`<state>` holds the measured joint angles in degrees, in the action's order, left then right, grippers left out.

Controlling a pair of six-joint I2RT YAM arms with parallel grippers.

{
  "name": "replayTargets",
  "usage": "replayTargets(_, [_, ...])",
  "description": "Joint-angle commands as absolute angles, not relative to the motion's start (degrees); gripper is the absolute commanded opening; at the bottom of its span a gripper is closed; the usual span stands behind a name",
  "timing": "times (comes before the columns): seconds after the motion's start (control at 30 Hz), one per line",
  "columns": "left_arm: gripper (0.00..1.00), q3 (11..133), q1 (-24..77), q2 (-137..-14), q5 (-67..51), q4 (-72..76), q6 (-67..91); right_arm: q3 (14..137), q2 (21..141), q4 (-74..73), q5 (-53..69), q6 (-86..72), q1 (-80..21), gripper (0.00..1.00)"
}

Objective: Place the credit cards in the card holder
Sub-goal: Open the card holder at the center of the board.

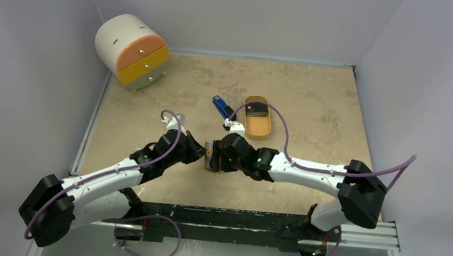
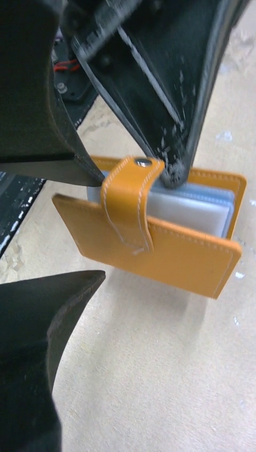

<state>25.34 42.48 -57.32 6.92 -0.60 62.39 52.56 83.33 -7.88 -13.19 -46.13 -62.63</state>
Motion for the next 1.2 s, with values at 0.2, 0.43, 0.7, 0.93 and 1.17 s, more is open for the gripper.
replayTargets(0.2, [0.00, 26.1, 43.1, -55.2, 8.0, 0.1, 63.2, 47.2, 82.8, -6.1, -19.6, -50.8, -62.3, 0.32])
replayTargets(0.43, [0.00, 23.0, 43.1, -57.5, 6.9, 4.2, 64.3, 41.3, 81.4, -3.0, -18.1, -52.9, -60.9, 0.00])
replayTargets(0.7, [0.05, 21.2, 43.2, -60.9, 7.5, 5.6, 63.5, 34.3, 78.2, 0.8, -16.9, -56.5, -60.6, 0.00])
replayTargets(0.93, [0.45, 21.0, 43.2, -58.3, 10.3, 2.3, 63.4, 30.4, 77.4, 3.7, -16.8, -61.0, -60.6, 0.00])
replayTargets(1.17, [0.45, 22.7, 43.3, -56.3, 9.2, 2.4, 63.9, 29.1, 78.4, 6.4, -16.2, -62.7, -60.7, 0.00])
